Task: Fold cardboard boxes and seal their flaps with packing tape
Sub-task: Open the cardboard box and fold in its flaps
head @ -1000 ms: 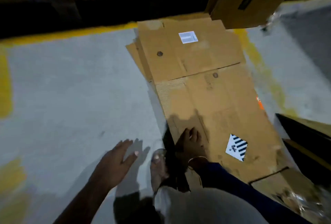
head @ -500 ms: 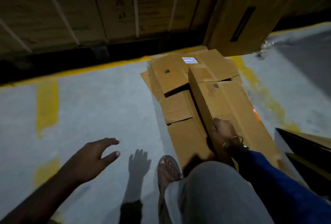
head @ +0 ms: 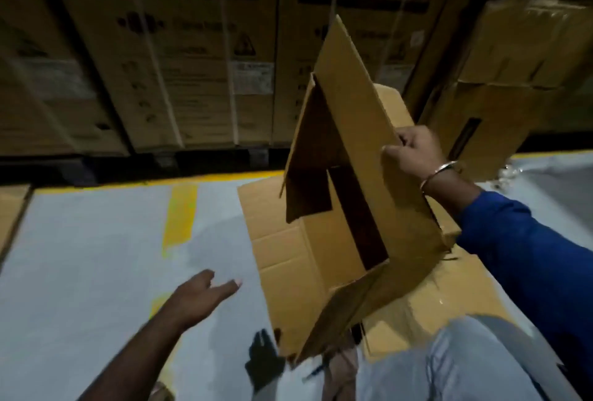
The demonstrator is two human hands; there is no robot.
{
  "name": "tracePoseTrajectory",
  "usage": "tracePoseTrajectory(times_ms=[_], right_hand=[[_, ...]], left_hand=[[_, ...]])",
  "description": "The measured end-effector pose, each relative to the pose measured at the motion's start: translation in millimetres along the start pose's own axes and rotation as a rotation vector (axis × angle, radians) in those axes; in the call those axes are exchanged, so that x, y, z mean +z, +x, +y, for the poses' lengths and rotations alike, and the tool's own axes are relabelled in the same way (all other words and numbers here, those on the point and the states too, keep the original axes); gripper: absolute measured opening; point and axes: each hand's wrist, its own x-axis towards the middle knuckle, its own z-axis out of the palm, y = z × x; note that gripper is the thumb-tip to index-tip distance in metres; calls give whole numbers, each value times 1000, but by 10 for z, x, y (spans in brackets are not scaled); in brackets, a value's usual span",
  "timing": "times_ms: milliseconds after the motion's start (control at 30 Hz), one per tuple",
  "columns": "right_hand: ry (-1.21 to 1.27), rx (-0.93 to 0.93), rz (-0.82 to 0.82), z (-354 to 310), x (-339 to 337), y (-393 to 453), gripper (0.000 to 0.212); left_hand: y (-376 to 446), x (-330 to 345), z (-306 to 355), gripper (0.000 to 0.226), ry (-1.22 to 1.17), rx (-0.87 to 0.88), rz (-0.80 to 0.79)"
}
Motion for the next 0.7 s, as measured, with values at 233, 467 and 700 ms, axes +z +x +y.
tracePoseTrajectory(times_ms=[233, 467, 700], right_hand=[[443, -92, 42, -533, -191, -149, 6], [505, -8, -59, -127, 101, -307, 13], [235, 66, -172, -40, 815, -603, 14]], left_hand=[[-113, -433, -465, 116, -389, -241, 249], [-333, -883, -291, 38, -340, -37, 608], [-376, -1142, -381, 28, -225, -16, 721]])
